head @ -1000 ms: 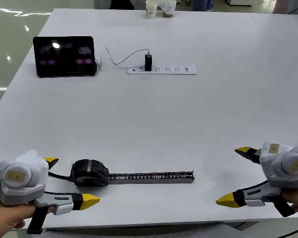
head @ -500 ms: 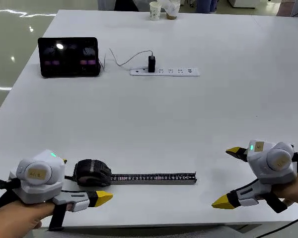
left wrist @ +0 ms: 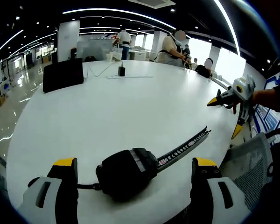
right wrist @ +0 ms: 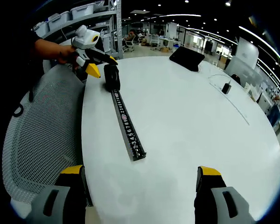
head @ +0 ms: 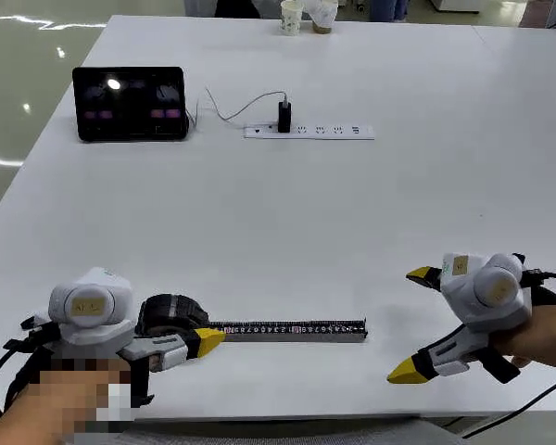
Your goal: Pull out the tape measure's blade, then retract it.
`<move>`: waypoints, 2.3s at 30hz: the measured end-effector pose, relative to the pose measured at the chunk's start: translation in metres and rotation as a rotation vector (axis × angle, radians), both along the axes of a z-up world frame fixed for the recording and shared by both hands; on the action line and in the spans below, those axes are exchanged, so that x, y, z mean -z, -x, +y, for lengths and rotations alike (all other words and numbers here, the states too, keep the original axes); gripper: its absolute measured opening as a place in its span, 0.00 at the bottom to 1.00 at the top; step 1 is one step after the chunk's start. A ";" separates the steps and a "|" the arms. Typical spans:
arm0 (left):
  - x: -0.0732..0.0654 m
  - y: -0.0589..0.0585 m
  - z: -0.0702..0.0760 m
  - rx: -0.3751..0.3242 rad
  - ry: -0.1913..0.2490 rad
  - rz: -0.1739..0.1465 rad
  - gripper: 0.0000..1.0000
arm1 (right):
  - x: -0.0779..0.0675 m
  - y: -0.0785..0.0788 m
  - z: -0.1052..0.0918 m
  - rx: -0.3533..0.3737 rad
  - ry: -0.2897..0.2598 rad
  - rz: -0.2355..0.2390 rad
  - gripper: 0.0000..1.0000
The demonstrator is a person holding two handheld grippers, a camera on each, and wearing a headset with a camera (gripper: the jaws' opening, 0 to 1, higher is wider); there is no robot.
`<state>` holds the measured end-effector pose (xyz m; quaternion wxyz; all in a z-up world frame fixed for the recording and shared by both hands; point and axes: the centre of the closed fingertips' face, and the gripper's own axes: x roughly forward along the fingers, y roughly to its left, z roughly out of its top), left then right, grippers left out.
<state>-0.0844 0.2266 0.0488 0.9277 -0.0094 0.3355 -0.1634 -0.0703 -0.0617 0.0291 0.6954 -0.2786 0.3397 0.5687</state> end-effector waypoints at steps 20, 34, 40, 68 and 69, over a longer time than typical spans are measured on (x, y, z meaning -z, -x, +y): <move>-0.002 -0.015 0.002 -0.134 -0.083 -0.103 0.99 | 0.006 -0.005 0.021 -0.129 0.053 -0.008 0.91; 0.000 -0.019 0.014 -0.240 -0.054 -0.162 0.99 | 0.025 -0.006 0.026 -0.208 0.220 0.068 0.81; 0.006 -0.015 0.009 -0.221 -0.063 -0.154 0.99 | 0.030 -0.005 0.032 -0.253 0.243 0.070 0.70; 0.011 -0.016 0.009 -0.241 -0.029 -0.140 0.99 | 0.043 -0.001 0.034 -0.289 0.251 0.048 0.27; 0.011 -0.016 0.008 -0.238 -0.029 -0.141 0.99 | 0.043 -0.001 0.034 -0.295 0.251 0.046 0.25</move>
